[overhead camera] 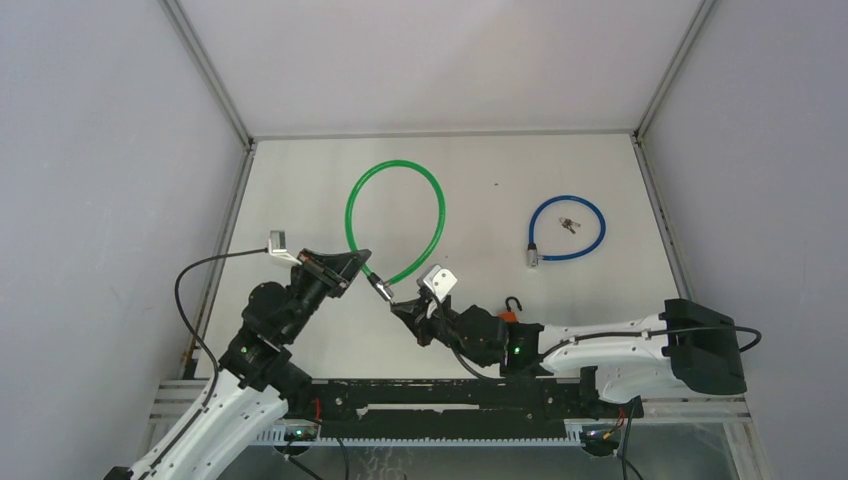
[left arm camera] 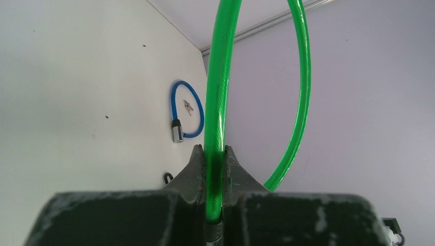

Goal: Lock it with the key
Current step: Lock the lock, then place the lock at the center of the board.

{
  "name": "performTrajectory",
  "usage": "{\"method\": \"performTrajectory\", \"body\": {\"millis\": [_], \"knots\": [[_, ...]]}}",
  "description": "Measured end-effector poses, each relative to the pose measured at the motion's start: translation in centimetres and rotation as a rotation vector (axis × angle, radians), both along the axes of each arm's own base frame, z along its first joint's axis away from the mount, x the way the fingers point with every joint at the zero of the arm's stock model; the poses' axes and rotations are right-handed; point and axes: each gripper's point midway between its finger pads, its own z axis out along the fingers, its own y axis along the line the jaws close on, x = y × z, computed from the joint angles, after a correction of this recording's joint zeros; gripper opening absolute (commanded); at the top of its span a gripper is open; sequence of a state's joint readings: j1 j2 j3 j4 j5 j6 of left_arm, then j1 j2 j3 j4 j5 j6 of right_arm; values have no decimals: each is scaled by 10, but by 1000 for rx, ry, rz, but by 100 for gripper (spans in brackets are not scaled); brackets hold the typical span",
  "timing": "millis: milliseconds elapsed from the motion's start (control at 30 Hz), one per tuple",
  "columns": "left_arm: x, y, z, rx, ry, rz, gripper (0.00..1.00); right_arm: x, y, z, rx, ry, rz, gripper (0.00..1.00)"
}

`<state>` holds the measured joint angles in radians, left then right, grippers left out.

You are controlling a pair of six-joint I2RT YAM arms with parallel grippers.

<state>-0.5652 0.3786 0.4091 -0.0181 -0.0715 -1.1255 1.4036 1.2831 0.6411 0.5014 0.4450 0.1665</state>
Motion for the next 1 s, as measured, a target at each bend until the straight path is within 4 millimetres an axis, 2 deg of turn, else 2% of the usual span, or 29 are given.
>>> {"method": "performTrajectory", "body": {"millis": [167,367,467,633,833,1000], "knots": [[-1,4,5,1,-28,15,0,-9,-5,-4,2,32,33,0],[9,17,17,4,-84,96,0,-23,-27,-52,-117,121,60,0],[13,19,15,25,-83,119,0,-26,-42,-65,-155,154,47,0],[34,22,-14,155,16,169,0,-14,-69,-52,-114,173,-19,0],[64,34,-60,329,165,213,0,19,-107,-34,-57,168,-155,0],[84,45,-93,409,275,216,0,31,-126,-29,-49,165,-218,0]]}}
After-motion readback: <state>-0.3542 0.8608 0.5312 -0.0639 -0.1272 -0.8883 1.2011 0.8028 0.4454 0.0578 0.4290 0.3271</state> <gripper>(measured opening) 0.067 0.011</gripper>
